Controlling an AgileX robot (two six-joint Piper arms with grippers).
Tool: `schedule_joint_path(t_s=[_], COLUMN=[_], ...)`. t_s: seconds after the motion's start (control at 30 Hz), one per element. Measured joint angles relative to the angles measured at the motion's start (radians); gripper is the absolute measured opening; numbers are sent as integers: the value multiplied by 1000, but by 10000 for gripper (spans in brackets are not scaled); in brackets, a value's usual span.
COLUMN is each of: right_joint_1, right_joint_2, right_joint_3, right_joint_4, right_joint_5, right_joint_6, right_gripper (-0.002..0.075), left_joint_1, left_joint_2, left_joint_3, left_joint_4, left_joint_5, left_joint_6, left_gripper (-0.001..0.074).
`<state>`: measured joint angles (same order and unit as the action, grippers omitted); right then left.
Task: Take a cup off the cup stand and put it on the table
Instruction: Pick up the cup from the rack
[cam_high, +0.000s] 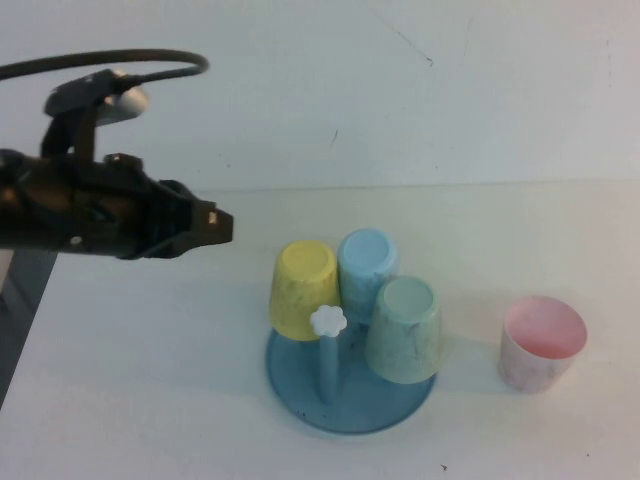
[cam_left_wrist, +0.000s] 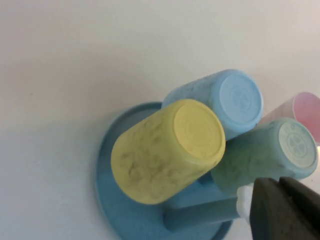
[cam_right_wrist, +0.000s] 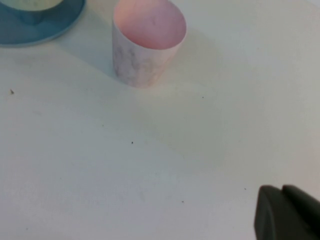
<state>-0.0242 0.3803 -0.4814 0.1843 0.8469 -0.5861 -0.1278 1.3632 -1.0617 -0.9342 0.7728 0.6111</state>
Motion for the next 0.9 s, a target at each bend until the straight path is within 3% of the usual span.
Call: schedule_joint_path(t_s=[0.13, 0.23, 0.47, 0.53, 0.67, 0.9], right_joint_1=[0, 0, 0, 0, 0, 0], right_joint_2=[0, 0, 0, 0, 0, 0], right_joint_3=[0, 0, 0, 0, 0, 0], right_joint_4=[-4, -8, -8, -6, -2, 0], right_joint_5=[11, 26, 74, 82, 84, 84], right_joint_6=[-2, -6, -6, -6, -6, -6], right_gripper=[-3, -3, -3, -3, -3, -3], left_joint_1=[-93, -159, -274, -296, -316, -316], left_joint_2=[101, 160, 260, 284, 332, 402], left_joint_3=[-105, -184, -313, -333, -366, -384], left_joint_4=[93, 185, 387, 423, 490, 581], left_joint_5=[1, 5, 28, 32, 34, 22], left_joint_6=[13, 14, -18, -22, -46, -170], left_gripper=[16, 91, 499, 570, 623, 633])
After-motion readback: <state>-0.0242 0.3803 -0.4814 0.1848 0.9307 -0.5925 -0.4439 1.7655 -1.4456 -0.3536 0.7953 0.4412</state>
